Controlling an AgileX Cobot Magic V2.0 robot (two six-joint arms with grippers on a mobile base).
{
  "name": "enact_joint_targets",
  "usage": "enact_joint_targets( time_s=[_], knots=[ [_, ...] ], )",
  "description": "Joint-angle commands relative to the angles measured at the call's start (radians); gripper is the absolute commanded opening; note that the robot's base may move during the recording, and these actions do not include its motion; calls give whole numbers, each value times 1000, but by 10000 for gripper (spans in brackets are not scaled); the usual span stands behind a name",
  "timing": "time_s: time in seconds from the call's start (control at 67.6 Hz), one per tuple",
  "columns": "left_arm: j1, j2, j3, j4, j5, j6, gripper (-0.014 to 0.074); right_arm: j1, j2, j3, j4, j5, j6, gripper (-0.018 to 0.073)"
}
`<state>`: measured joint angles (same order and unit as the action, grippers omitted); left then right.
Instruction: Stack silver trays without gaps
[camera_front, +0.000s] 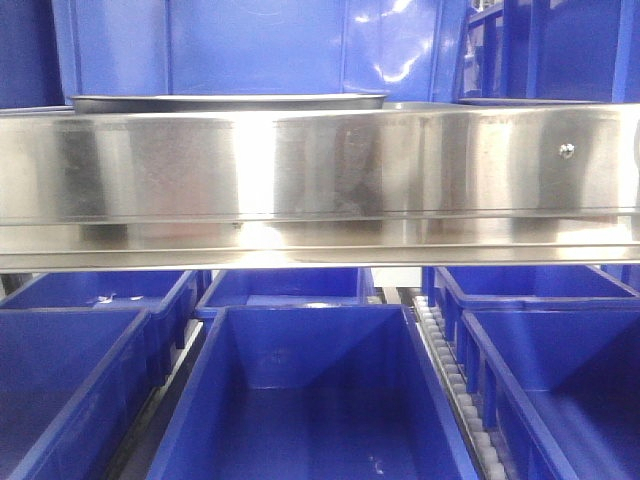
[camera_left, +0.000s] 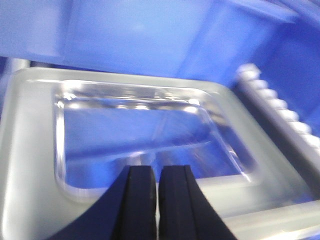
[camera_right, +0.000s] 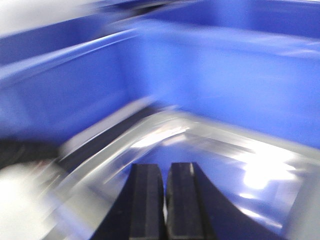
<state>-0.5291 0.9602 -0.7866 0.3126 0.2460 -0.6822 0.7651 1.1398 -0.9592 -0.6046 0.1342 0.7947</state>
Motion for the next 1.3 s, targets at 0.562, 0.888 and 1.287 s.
enact_joint_targets(
  time_s=[0.562,0.888,1.287],
  knots=[
    [-8,-658,413,143,-152,0,13,6,-520,303,-16,-83,-46,-17],
    [-8,-658,413,145,-152,0,13,6,-592,303,-16,-92,-46,-17],
    [-8,-658,413,145,-152,0,13,4,-598,304,-16,-36,-46,-17]
  ],
)
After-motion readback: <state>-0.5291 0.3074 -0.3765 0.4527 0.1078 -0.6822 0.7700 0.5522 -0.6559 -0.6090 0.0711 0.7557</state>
